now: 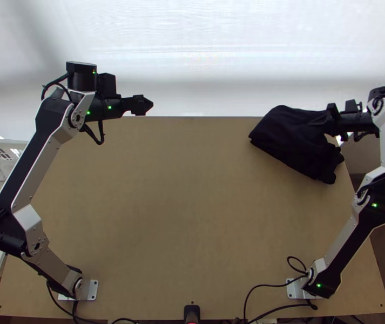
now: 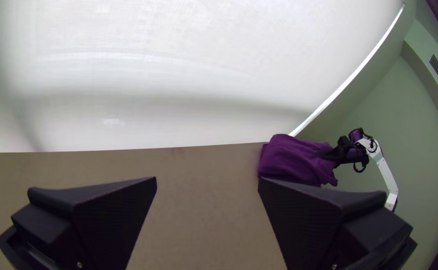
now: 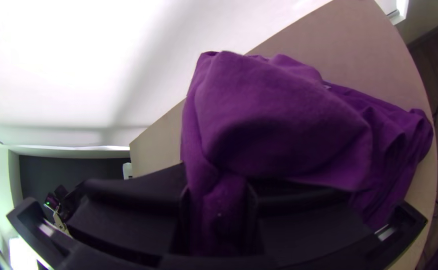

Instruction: Fold the t-shirt

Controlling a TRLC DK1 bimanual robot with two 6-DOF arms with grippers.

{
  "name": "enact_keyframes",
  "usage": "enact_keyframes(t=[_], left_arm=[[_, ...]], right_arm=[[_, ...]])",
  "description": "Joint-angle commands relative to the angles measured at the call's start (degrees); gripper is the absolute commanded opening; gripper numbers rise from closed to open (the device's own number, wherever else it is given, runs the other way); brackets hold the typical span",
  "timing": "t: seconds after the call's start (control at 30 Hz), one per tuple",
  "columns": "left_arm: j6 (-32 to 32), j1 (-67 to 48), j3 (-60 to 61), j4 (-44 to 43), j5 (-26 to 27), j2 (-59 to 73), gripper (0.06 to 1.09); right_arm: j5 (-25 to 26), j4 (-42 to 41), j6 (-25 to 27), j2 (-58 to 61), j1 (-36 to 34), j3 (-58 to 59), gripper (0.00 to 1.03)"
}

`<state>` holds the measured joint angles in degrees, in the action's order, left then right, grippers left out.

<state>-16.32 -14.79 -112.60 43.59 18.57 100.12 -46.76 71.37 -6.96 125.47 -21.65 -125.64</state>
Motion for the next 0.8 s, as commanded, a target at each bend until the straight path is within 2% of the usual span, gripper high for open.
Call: enact_keyframes(t=[0.0, 0.07, 0.1, 0.17, 0.23, 0.37, 0.47, 0.53, 0.57, 0.67, 0.77], left_arm=[[-0.6, -0.3, 0.5, -0.6, -0.1, -0.7, 1.05], [-0.6, -0.3, 0.4, -0.6, -0.1, -0.8, 1.05], [-0.6, -0.2, 0.4, -0.6, 0.0, -0.9, 1.05], [-0.5, -0.2, 0.4, -0.6, -0.1, -1.1, 1.05], [-0.5, -0.2, 0.4, -0.6, 0.0, -1.2, 1.05], [-0.5, 0.1, 0.5, -0.4, 0.0, -1.9, 1.05], [-0.5, 0.4, 0.8, -0.3, 0.0, -2.4, 1.05], [-0.5, 0.6, 0.8, -0.3, 0.1, -2.6, 1.05], [-0.5, 0.7, 0.8, -0.3, 0.1, -2.6, 1.05], [-0.6, 0.7, 0.8, -0.4, 0.2, -2.8, 1.05], [-0.8, 0.7, 0.8, -0.4, 0.1, -2.9, 1.05]], right_arm=[[2.3, 1.0, 2.3, -1.5, -1.9, 2.5, 0.18], [4.3, 1.1, 3.2, -1.9, -2.5, 3.9, 0.54], [6.0, 1.2, 3.8, -2.5, -2.8, 4.7, 0.6], [7.2, 1.2, 4.4, -3.1, -3.7, 5.5, 0.65], [8.4, 1.2, 4.7, -4.2, -5.2, 6.1, 0.99], [14.3, -1.1, 4.2, -6.6, -8.6, 7.7, 1.0], [25.1, -13.6, 2.3, -13.1, -10.5, 15.1, 1.0], [35.3, -24.9, 2.0, -18.0, -10.9, 21.1, 1.0], [38.3, -28.9, 2.3, -20.3, -11.0, 23.7, 1.0], [39.8, -38.1, 3.0, -27.2, -10.4, 29.2, 0.99], [39.9, -40.6, 4.6, -32.6, -6.5, 32.9, 0.99]])
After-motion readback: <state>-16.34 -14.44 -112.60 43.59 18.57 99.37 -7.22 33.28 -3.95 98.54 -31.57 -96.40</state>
